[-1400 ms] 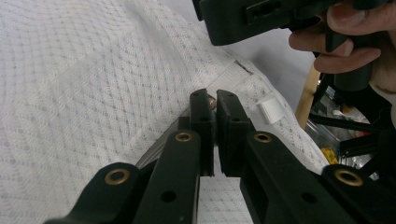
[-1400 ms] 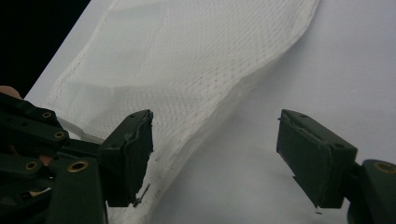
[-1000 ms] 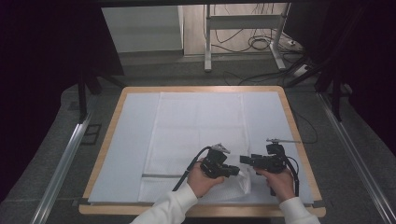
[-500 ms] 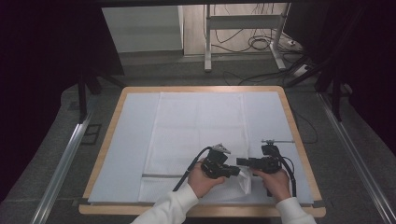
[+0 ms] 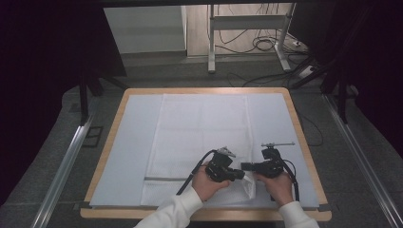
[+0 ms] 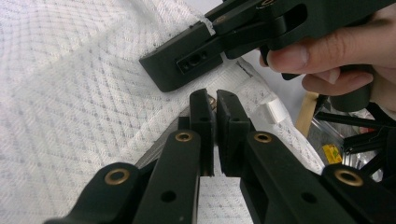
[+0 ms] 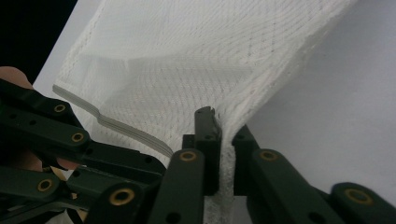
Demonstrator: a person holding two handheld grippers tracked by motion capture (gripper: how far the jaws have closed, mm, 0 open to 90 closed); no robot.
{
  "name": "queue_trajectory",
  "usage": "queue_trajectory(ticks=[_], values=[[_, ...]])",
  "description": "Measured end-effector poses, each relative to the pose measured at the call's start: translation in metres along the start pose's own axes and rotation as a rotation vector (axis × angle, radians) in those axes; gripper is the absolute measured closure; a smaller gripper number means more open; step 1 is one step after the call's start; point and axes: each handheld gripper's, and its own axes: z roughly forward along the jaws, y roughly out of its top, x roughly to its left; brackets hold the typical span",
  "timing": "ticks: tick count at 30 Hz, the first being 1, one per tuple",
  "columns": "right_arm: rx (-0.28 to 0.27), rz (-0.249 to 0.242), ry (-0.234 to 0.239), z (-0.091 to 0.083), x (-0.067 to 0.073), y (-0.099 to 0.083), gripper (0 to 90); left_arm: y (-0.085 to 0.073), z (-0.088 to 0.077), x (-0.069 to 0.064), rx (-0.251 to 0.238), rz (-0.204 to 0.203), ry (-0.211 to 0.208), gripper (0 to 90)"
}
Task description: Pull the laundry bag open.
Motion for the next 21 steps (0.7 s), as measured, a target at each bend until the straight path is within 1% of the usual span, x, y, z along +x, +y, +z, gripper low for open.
queue_trajectory(ticks=[3,11,21], values=[[0.003,-0.012,-0.007,0.0,0.0009,0.0001,87.0,-0.0002,0.0002,0.0001,0.001,0.0,0.0,86.7],[0.008,-0.025,-0.002,-0.0006,0.0006,0.0003,87.3,-0.001,0.0001,0.0006,0.002,0.001,-0.001,86.8],[0.014,-0.034,0.002,-0.0015,-0.0004,0.0,87.5,-0.0034,0.0008,0.0046,0.004,-0.014,-0.008,86.8]])
